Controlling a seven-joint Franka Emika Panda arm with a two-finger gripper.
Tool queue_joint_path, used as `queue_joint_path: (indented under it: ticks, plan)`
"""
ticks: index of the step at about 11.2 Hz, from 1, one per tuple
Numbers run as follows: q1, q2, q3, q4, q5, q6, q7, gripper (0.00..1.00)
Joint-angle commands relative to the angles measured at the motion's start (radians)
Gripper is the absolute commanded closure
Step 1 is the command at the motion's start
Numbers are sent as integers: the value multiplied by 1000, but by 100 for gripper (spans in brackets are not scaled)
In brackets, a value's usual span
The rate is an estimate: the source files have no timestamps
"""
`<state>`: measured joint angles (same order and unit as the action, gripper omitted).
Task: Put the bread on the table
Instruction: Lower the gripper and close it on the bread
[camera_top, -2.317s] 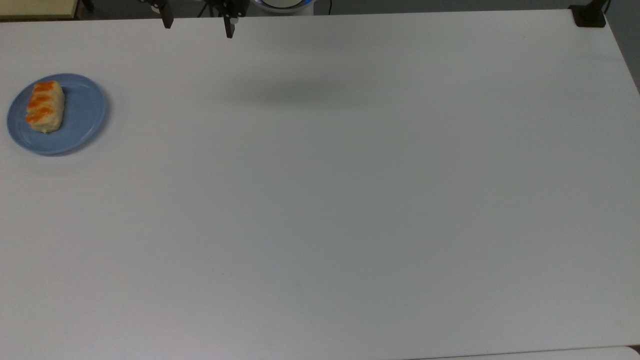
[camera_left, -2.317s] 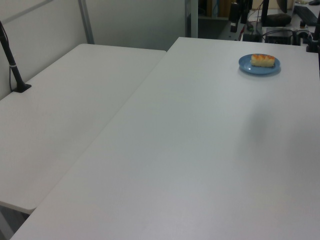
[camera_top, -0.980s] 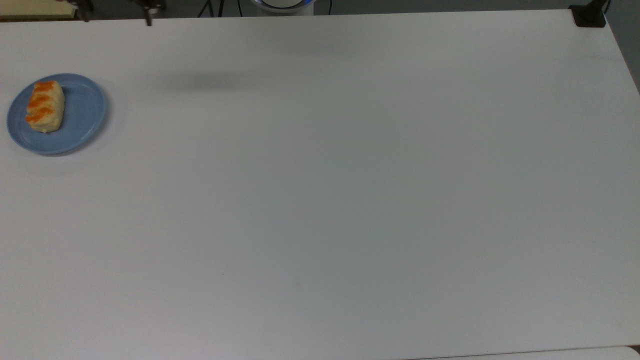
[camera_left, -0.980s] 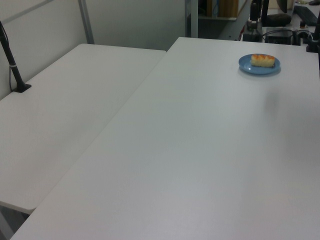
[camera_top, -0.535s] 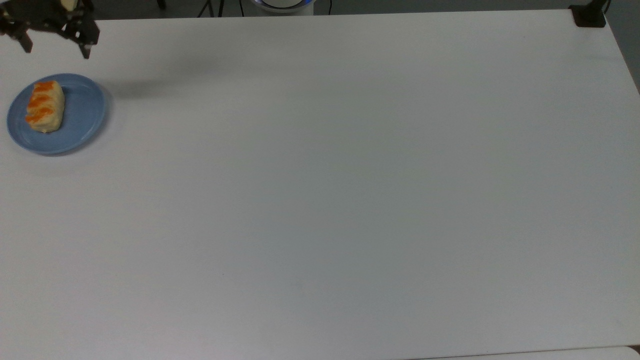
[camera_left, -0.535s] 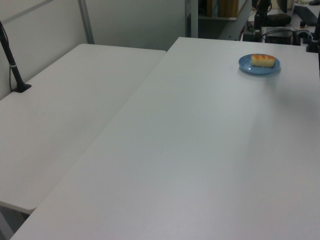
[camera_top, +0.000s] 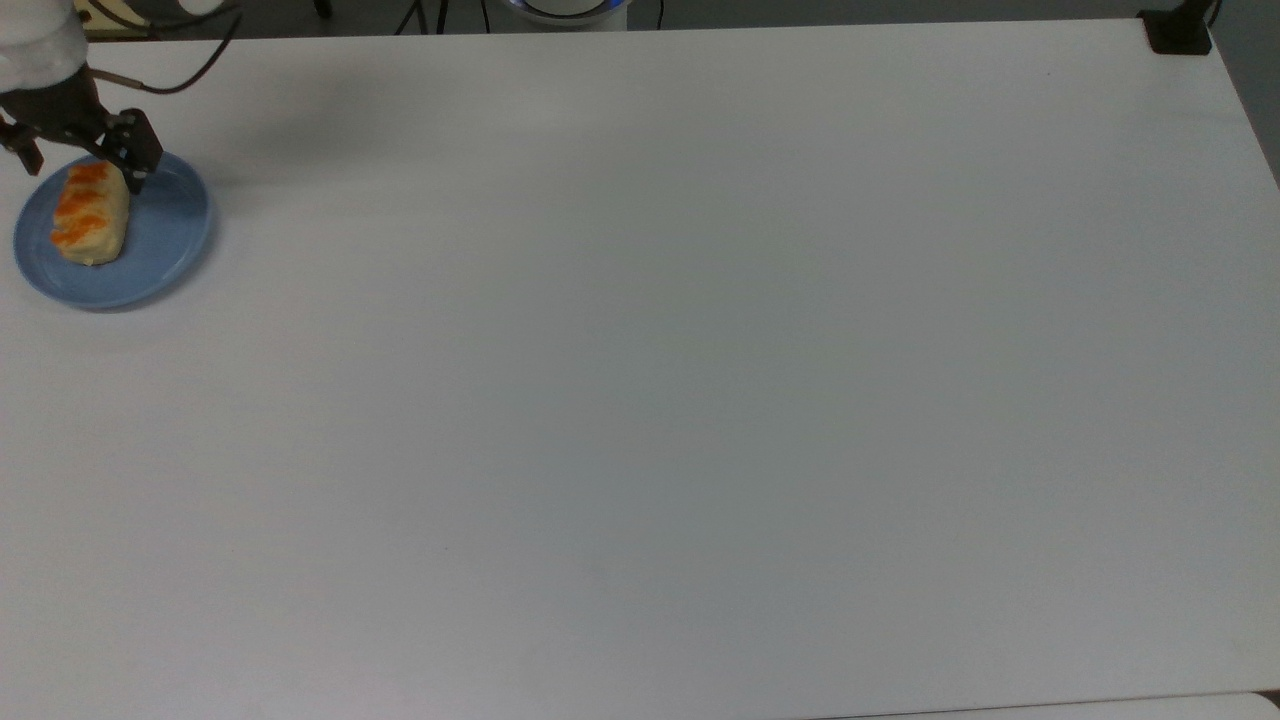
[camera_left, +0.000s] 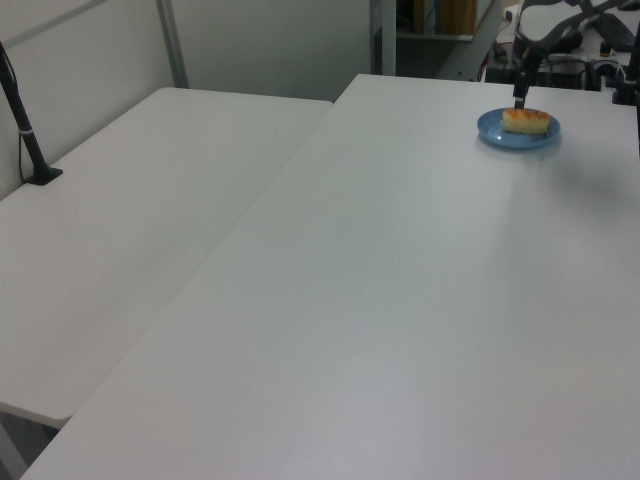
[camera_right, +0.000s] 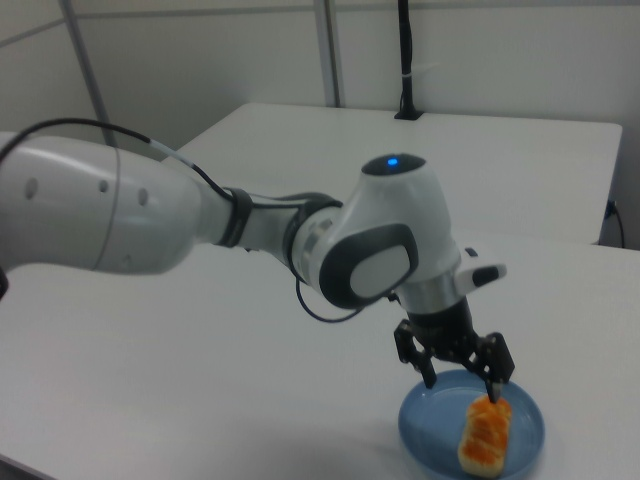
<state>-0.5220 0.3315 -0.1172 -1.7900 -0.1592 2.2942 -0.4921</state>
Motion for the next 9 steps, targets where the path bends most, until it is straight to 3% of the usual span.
queue_joint_path:
  ticks: [1,4,5,6,7,9]
  plan:
    - [-18,53,-9,-26,49,99,-13,0]
    - [-42,87,-9,-25,53,162,-22,0]
    - [-47,92,-9,-26,55,174,-20,14]
    - [-49,99,-9,-28,55,174,-14,39]
    - [-49,98,-9,-26,56,172,-10,52]
    - [-50,93,-10,-11,110,162,-8,61]
